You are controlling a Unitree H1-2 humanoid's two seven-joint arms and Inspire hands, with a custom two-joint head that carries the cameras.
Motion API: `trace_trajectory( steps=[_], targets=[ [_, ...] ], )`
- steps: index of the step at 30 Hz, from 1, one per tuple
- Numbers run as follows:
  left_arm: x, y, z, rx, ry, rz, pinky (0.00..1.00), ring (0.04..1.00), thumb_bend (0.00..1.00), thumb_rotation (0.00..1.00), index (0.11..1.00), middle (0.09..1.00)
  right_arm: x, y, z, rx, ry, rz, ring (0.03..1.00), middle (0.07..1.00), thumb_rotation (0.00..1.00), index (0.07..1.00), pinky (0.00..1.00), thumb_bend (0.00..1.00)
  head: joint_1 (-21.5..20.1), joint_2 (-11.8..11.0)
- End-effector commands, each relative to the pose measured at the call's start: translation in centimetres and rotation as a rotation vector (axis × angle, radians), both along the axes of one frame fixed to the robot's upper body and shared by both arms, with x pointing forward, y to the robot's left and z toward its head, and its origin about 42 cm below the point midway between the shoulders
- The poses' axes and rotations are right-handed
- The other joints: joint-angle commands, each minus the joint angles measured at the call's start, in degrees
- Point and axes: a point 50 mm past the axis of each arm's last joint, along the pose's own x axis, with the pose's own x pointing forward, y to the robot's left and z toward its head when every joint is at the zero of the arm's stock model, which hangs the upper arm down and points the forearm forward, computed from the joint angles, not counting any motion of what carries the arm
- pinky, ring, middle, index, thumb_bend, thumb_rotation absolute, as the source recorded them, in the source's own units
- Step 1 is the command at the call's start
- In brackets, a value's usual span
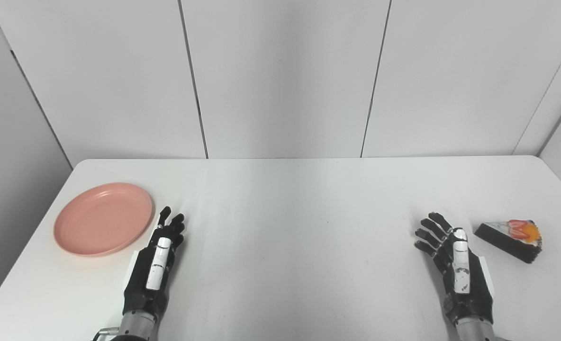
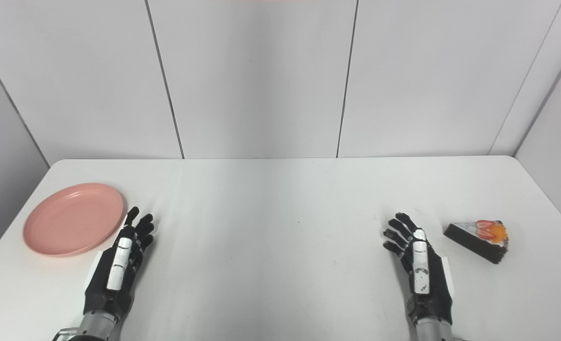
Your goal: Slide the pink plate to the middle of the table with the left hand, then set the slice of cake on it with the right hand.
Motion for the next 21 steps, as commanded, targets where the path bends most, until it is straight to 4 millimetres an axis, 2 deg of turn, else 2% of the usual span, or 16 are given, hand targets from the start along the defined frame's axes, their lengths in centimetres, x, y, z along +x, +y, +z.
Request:
trace_trajectory(
  steps=[1,9,21],
  targets=[
    [0.09,-0.49,0.45,0.003,-0.015,-0.01,0.98,0.964,0.81,0.87,1.0,0.947,-0.3,-0.16,-0.69,-0.004,0.033,0.011,0.797,0.829,1.0,0.817,0.78,0.83,0.01,0.08],
    [0.12,-0.97,0.45,-0.01,-0.021,0.019,1.0,0.991,0.78,0.87,0.994,0.977,-0.26,-0.61,-0.77,-0.004,0.033,0.006,0.792,0.822,1.0,0.816,0.79,0.83,1.21,-0.01],
    [0.1,-1.13,0.45,-0.01,-0.037,0.018,1.0,0.988,0.8,0.87,1.0,0.983,-0.22,-0.7,-0.91,-0.003,0.043,-0.001,0.793,0.818,1.0,0.803,0.78,0.84,1.07,0.07]
  ],
)
